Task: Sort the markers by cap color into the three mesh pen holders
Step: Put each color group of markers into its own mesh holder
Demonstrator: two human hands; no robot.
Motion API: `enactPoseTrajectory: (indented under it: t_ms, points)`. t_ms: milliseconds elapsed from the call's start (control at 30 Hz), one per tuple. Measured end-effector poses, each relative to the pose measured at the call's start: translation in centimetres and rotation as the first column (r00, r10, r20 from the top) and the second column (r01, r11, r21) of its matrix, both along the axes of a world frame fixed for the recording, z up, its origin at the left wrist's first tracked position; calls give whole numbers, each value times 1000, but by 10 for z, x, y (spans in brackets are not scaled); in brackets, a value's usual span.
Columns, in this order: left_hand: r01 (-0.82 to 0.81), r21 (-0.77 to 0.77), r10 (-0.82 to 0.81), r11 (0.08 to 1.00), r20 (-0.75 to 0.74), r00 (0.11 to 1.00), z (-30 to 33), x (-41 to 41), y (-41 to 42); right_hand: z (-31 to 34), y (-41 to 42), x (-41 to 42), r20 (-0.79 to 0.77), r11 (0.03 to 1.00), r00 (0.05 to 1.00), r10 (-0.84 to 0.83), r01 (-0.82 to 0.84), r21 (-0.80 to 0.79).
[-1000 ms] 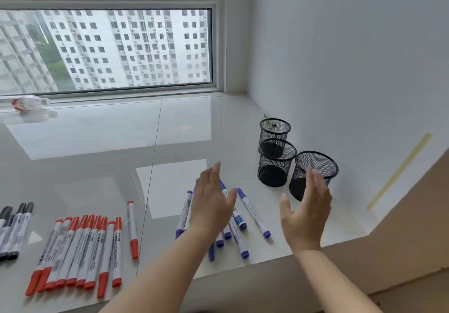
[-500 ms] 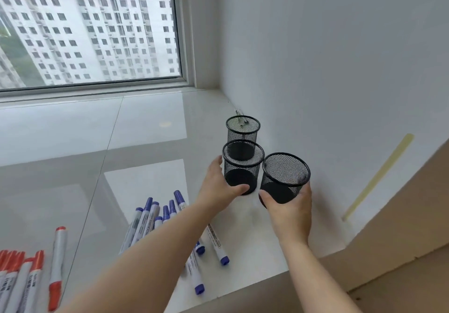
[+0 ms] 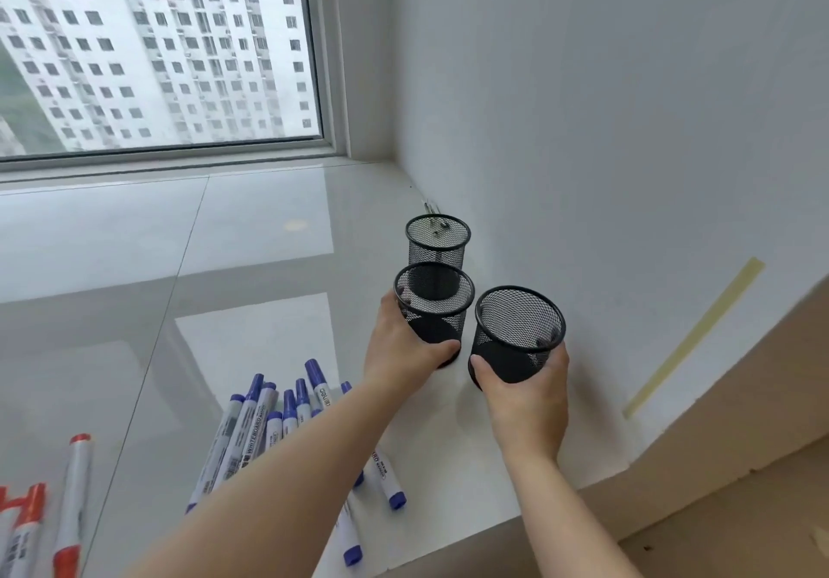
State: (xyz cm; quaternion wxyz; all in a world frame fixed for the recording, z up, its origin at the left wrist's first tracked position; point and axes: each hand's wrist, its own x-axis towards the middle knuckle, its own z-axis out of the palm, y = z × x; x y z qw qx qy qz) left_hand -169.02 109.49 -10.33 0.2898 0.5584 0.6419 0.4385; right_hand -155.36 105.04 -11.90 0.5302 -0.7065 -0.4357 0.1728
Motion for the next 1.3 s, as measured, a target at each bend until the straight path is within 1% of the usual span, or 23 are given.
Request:
enactPoseTrajectory:
  t_ms: [200,267,333,533,633,767,933,1067,1167,1300]
  points:
    - [20,13,-20,1000,33,999,25,-27,-19,13,-9,-1,-84,997,996,37,-43,-71]
    - [12,9,-12,1000,10,1000,33,-43,-28,22,-13,-9,-90,997,995,53,-58,-60]
    - [4,8,-4,1000,-16,1000,40,-62,-38,33,-16,-26,-91,992,990,112,-117,-49]
    - [-75,25,76,997,-45,996,56,-142,-75,66,-18,-116,-107,942,937,331,-334,-10]
    - [-170,15,170,985,-51,984,59,-207,-99,74,-22,-179,-130,896,889,439,-444,-10]
    - [-300,-25,298,954,-70,952,62,-293,-127,78,-26,-259,-145,838,828,541,-546,5]
    - [-412,-47,402,910,-146,904,56,-380,-141,76,-20,-337,-142,772,761,632,-636,28]
    - [-475,-97,459,874,-154,875,47,-428,-131,63,-8,-380,-90,695,692,716,-719,1]
    - [-485,-116,467,867,-155,871,37,-449,-118,50,6,-403,-54,662,663,747,-749,-41]
    - [-476,-82,453,876,-201,869,26,-468,-103,37,27,-430,-55,645,649,759,-761,-69]
